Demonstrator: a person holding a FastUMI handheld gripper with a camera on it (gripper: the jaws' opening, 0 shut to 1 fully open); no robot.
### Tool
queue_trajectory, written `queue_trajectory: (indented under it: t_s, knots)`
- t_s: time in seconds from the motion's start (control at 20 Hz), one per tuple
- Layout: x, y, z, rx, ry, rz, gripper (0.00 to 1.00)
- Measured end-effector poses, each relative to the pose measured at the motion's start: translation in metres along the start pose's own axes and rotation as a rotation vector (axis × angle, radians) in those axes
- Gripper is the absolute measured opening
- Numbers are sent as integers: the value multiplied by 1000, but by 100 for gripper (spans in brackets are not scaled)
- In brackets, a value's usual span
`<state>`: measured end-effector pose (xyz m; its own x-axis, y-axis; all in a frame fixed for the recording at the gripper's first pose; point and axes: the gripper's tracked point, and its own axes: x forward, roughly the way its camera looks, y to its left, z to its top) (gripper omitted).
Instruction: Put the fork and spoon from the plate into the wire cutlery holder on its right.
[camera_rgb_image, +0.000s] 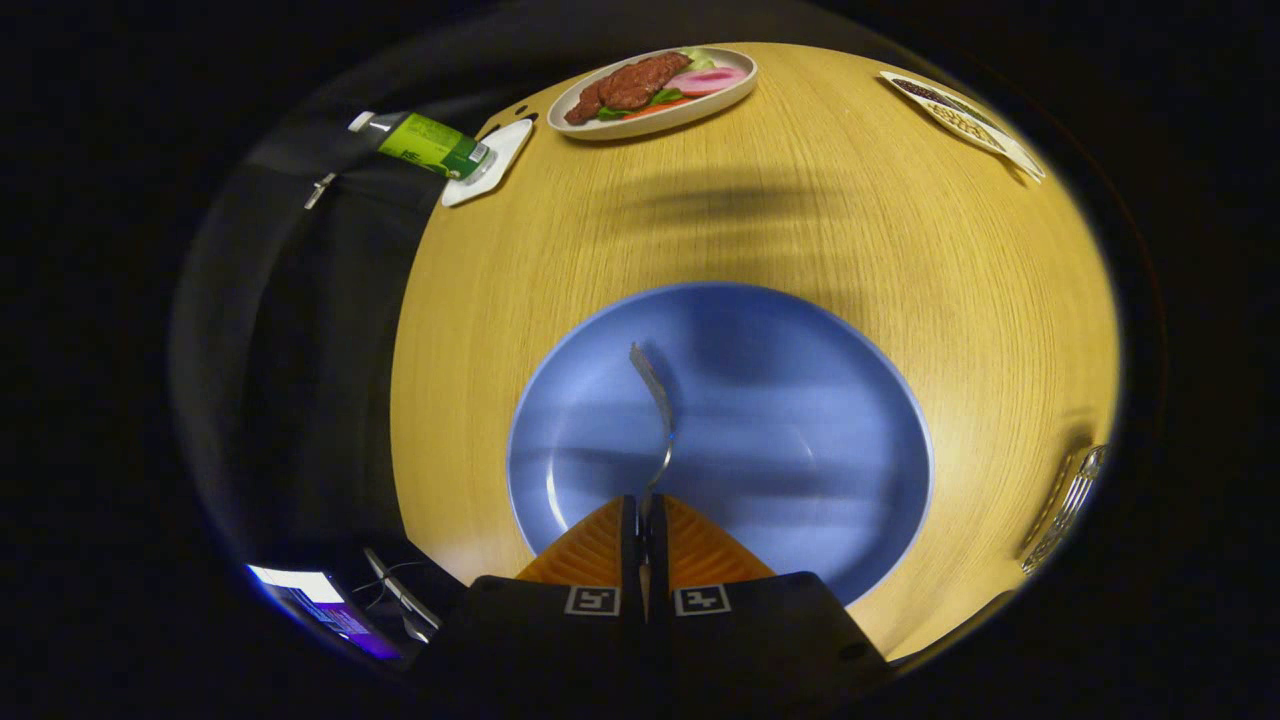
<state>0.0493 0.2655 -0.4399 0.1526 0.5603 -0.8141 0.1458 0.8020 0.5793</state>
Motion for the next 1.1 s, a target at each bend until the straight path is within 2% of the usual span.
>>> queue_trajectory:
  t_s: [0.25, 0.55, 0.8, 1.1]
  knots:
    - [-35, 15, 17, 50, -57, 109, 5]
    - [-113, 17, 25, 21, -108, 190, 5]
    - [-197, -20, 23, 32, -151, 197, 5]
    - [-261, -109, -5, 89, -115, 79, 5]
